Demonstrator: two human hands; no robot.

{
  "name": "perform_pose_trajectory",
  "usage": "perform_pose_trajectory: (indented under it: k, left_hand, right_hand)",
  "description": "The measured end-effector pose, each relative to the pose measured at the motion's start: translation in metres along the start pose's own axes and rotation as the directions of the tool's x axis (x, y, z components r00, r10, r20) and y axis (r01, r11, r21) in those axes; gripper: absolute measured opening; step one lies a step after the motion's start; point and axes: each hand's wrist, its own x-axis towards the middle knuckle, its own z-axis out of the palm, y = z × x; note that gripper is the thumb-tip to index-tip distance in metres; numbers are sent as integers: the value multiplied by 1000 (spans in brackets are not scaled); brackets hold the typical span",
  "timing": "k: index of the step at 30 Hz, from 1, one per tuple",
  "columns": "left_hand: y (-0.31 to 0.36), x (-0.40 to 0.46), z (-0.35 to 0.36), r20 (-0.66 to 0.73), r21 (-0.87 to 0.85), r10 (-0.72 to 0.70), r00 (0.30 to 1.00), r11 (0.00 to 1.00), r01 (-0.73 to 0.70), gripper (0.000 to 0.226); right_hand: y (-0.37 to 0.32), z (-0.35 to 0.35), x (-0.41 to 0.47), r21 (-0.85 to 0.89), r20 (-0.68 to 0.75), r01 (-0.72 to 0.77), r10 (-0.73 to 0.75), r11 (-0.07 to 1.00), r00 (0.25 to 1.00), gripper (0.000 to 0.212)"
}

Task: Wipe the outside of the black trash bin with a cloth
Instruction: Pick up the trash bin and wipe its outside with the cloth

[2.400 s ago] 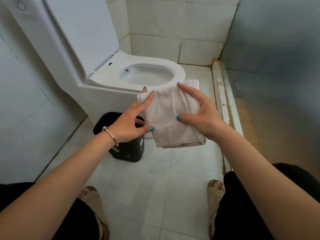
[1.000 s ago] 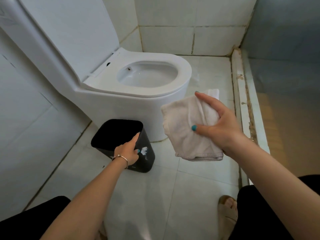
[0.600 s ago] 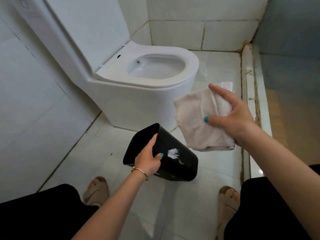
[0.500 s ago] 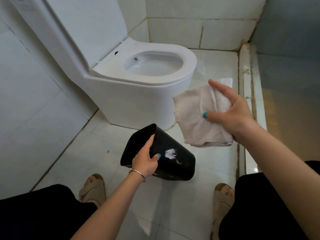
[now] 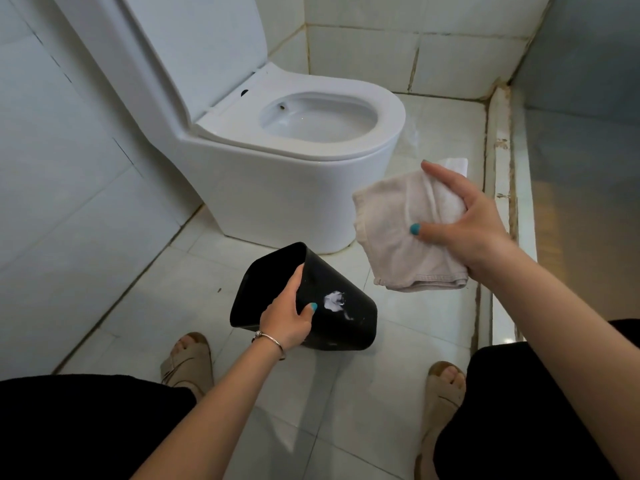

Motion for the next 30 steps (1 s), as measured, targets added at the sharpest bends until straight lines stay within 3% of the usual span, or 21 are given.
perform_pose_trajectory:
  k: [4, 7, 10, 13, 17, 24, 28, 30]
  left_hand:
    - [13, -2, -4, 68, 118, 19, 998, 993, -27, 92]
    - [19, -1, -12, 133, 71, 13, 991, 997, -23, 105]
    - [21, -1, -19, 179, -7, 24, 984, 1000, -23, 102]
    - [19, -2, -23, 163, -80, 35, 986, 997, -22, 96]
    - [17, -8, -25, 166, -127, 56, 985, 991, -34, 109]
    - [12, -2, -16, 132, -100, 81, 988, 993, -68, 116]
    - [8, 2, -13, 124, -80, 52, 991, 996, -42, 121]
    - [5, 4, -12, 105, -76, 38, 994, 997, -30, 122]
  right_hand:
    - [4, 3, -2, -40, 40, -17, 19, 999, 999, 79]
    - [8, 11, -3, 48, 45, -160, 158, 986, 986, 81]
    - [14, 23, -8, 124, -4, -260, 263, 958, 965, 81]
    - [19, 31, -17, 13, -40, -249, 249, 968, 968, 81]
    - [28, 33, -21, -169, -111, -251, 234, 953, 966, 80]
    - [79, 47, -22, -517, -224, -307, 220, 799, 949, 84]
    - [120, 72, -23, -558, -130, -297, 272, 775, 954, 83]
    - [139, 80, -26, -433, -71, -282, 279, 856, 958, 83]
